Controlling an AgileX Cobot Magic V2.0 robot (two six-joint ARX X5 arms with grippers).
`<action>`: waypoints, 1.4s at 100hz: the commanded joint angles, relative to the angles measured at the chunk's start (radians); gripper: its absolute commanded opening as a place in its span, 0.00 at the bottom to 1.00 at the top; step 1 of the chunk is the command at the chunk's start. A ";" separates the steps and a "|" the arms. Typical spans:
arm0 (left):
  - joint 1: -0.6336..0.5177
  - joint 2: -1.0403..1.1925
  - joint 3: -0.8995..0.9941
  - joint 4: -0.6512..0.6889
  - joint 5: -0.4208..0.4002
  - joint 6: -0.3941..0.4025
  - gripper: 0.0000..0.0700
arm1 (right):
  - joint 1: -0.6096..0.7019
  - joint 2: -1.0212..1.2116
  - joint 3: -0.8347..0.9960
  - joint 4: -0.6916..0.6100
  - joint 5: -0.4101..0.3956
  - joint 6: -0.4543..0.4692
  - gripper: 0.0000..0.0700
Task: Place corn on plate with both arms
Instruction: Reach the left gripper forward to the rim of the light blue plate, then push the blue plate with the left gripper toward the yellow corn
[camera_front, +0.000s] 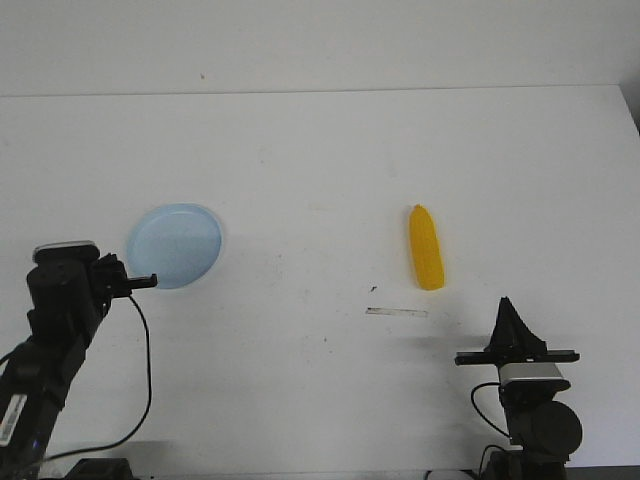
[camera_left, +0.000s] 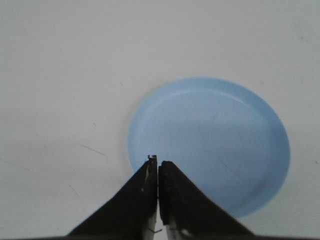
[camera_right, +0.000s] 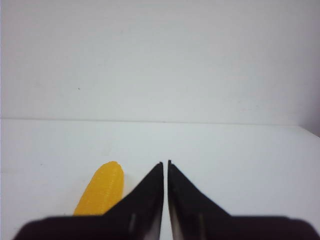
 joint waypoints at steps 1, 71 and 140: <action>0.016 0.080 0.080 -0.056 0.052 -0.037 0.00 | 0.002 0.002 -0.001 0.010 0.000 0.006 0.02; 0.333 0.631 0.328 -0.241 0.458 -0.283 0.25 | 0.002 0.002 -0.001 0.010 0.000 0.006 0.02; 0.279 0.755 0.328 -0.157 0.459 -0.282 0.23 | 0.002 0.002 -0.001 0.009 0.000 0.006 0.02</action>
